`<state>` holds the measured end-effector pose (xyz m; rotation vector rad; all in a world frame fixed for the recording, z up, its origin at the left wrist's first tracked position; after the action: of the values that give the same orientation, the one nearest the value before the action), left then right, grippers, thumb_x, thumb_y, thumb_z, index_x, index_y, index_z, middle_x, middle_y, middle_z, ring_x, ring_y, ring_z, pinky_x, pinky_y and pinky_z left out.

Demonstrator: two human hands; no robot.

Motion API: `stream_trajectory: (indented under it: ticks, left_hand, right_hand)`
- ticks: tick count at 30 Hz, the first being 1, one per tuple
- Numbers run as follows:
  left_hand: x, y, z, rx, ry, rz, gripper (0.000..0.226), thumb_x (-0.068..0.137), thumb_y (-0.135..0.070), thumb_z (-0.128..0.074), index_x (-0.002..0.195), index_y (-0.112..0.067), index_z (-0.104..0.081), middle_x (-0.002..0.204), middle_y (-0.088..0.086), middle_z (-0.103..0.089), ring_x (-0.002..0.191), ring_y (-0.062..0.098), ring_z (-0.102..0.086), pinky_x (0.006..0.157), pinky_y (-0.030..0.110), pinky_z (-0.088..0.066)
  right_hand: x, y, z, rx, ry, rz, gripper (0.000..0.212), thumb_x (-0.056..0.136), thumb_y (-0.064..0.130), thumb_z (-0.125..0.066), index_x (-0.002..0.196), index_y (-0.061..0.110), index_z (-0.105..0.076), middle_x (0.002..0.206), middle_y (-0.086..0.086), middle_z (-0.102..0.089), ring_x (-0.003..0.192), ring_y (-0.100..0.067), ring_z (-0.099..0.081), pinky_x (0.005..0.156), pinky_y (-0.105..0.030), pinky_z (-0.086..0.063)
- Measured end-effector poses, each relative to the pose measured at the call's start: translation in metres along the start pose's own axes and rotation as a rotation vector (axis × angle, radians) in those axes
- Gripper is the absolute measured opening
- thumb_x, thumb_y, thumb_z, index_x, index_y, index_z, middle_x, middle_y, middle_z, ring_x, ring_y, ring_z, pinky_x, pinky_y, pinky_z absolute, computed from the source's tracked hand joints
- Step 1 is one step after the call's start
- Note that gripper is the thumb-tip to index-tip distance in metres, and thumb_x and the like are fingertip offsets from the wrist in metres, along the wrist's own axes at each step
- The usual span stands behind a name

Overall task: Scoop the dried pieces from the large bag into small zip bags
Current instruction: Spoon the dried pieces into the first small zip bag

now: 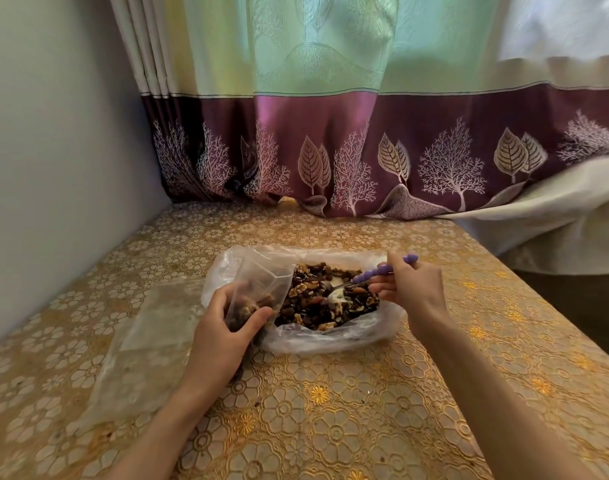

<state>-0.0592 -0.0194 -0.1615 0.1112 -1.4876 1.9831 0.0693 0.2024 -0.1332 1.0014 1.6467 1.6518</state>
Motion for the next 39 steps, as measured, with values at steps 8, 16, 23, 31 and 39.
stream_trajectory:
  ticks: [8, 16, 23, 31, 39]
  left_hand:
    - [0.0, 0.0, 0.0, -0.004, -0.002, -0.003, 0.042, 0.076, -0.029, -0.07, 0.113, -0.031, -0.05, 0.1, -0.013, -0.06, 0.091, -0.007, -0.054, 0.067, 0.0, -0.039]
    - [0.002, 0.0, 0.0, -0.003, -0.007, 0.003, 0.044, 0.076, -0.027, -0.07, 0.115, -0.028, -0.051, 0.1, -0.016, -0.058, 0.09, -0.01, -0.052, 0.067, 0.0, -0.039]
    - [0.001, 0.0, -0.001, -0.004, -0.007, 0.004, 0.044, 0.076, -0.027, -0.07, 0.115, -0.029, -0.051, 0.099, -0.015, -0.058, 0.088, -0.013, -0.051, 0.067, -0.003, -0.038]
    - [0.001, -0.001, 0.0, -0.001, -0.01, 0.012, 0.043, 0.076, -0.027, -0.07, 0.113, -0.031, -0.049, 0.098, -0.017, -0.058, 0.085, -0.015, -0.05, 0.065, -0.001, -0.039]
    - [0.0, -0.001, 0.001, -0.124, -0.009, 0.065, 0.063, 0.061, -0.045, -0.067, 0.118, -0.025, -0.049, 0.102, -0.011, -0.061, 0.089, -0.007, -0.057, 0.068, 0.008, -0.043]
  right_hand:
    - [0.001, -0.004, 0.008, 0.131, -0.054, -0.134, 0.037, 0.097, 0.011, -0.046, 0.065, -0.001, -0.058, 0.05, -0.008, -0.066, 0.039, -0.011, -0.058, 0.039, -0.016, -0.048]
    - [0.009, -0.003, 0.017, 0.166, -0.14, -0.134, 0.035, 0.097, 0.017, -0.048, 0.07, -0.001, -0.062, 0.046, -0.004, -0.063, 0.039, -0.008, -0.058, 0.039, -0.015, -0.046]
    - [-0.005, 0.026, 0.006, 0.282, -0.046, -0.009, 0.04, 0.098, 0.014, -0.043, 0.064, 0.002, -0.06, 0.051, -0.004, -0.066, 0.041, -0.008, -0.056, 0.041, -0.015, -0.044]
    - [-0.035, 0.055, -0.025, 0.305, 0.164, 0.164, 0.04, 0.1, 0.019, -0.044, 0.067, 0.001, -0.061, 0.06, -0.007, -0.07, 0.046, -0.011, -0.058, 0.041, -0.015, -0.046]
    - [-0.061, 0.072, -0.048, 0.144, 0.335, 0.478, 0.03, 0.098, 0.009, -0.045, 0.073, 0.007, -0.063, 0.06, 0.003, -0.07, 0.049, -0.015, -0.061, 0.044, -0.02, -0.051]
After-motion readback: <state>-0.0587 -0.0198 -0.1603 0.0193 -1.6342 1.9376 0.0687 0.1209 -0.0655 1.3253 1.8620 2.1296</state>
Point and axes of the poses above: each hand's wrist, its own x-axis towards the middle knuckle, its own z-axis out of the back of the hand, y = z × x, the point moved 4 cm from there along x, towards the middle knuckle
